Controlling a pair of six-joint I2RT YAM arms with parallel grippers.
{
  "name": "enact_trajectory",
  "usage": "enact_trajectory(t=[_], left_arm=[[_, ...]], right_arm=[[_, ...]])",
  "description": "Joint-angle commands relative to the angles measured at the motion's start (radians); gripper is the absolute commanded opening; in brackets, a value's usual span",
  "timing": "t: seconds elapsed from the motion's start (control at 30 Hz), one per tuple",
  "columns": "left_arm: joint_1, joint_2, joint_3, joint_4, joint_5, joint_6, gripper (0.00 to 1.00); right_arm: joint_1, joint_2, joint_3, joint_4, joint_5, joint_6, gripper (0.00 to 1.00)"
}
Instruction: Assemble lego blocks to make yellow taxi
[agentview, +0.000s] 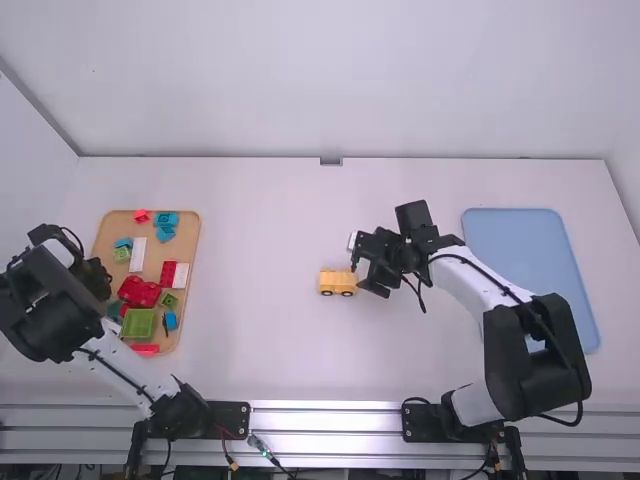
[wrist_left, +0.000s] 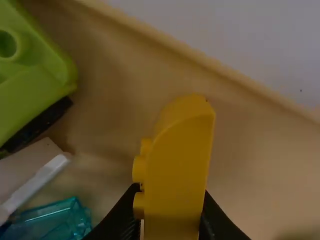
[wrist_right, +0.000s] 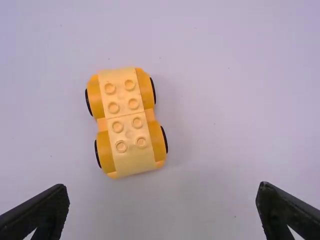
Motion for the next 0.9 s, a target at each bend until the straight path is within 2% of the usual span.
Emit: enact_trajectory(t=[0.0, 0.13, 0.23, 0.43, 0.57, 0.6, 0.67, 0.8, 0.87], left_arm=[[-0.003, 0.009, 0.040, -0.027, 0.008, 0.103, 0.22], [-0.004, -0.011, 0.108, -0.069, 0.051, 0.235, 0.21], [-0.014, -0.064, 0.109, -0.072, 0.065, 0.257, 0.19], [-0.085, -0.271, -0.012, 0.013, -0.007, 0.312, 0.19], [-0.208, -0.469, -0.184, 0.223, -0.005, 0.520, 0.18], [-0.259, -0.533, -0.247, 0.313, 0.040, 0.646, 0.15], [-0.396, -0.655, -0.366, 0.457, 0.162, 0.896, 0.16], [-0.576, -0.755, -0.468, 0.573, 0.220, 1.050, 0.18], [-0.733, -0.808, -0.536, 0.659, 0.206, 1.135, 0.22]], right_arm=[[0.003, -0.012, 0.007, -0.001, -0.015, 0.002, 0.99], [0.003, -0.012, 0.007, 0.026, -0.066, 0.013, 0.99], [0.003, -0.012, 0.007, 0.097, -0.091, 0.116, 0.99], [0.003, -0.012, 0.007, 0.262, -0.093, 0.346, 0.99], [0.003, -0.012, 0.007, 0.386, -0.149, 0.499, 0.99], [0.003, -0.012, 0.007, 0.433, -0.180, 0.557, 0.99], [0.003, -0.012, 0.007, 0.539, -0.215, 0.696, 0.99], [0.003, -0.012, 0.007, 0.655, -0.215, 0.873, 0.99], [0.003, -0.010, 0.007, 0.734, -0.216, 1.001, 0.99]])
